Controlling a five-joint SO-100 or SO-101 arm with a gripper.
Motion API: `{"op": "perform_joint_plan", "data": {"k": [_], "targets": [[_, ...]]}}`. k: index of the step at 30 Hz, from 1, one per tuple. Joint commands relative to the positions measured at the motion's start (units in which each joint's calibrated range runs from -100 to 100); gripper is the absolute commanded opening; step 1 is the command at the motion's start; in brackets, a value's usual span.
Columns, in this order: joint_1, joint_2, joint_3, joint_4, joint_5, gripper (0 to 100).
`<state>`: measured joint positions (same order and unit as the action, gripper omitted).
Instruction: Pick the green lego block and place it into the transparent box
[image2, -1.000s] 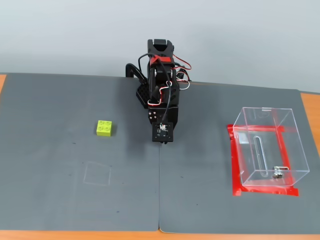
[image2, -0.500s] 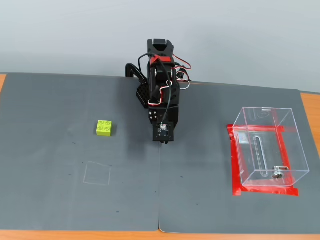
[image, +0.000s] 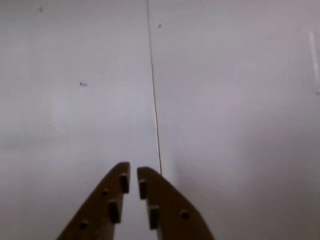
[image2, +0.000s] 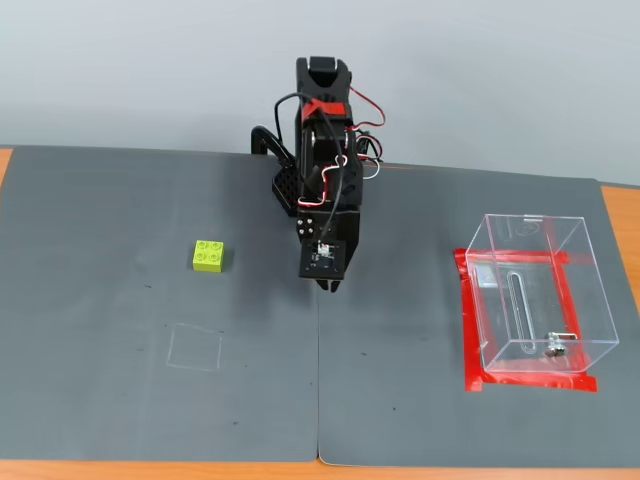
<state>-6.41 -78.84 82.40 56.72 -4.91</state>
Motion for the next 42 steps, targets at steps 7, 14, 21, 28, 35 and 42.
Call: {"op": "perform_joint_plan", "data": {"k": [7,14,21,28,35,42], "targets": [[2.2,8.7,-10.9,-0.3,-0.5,2],[7.8,16.1,-20.0,4.6,-0.5,2],[9.5,24.4,-29.3,6.6,-0.5,2],[9.6,31.0,-38.4,5.9,-2.6,2],[9.6,35.8,-45.1,8.0,-4.4,2],[13.2,39.6,-53.6,15.0,-4.8,2]]}}
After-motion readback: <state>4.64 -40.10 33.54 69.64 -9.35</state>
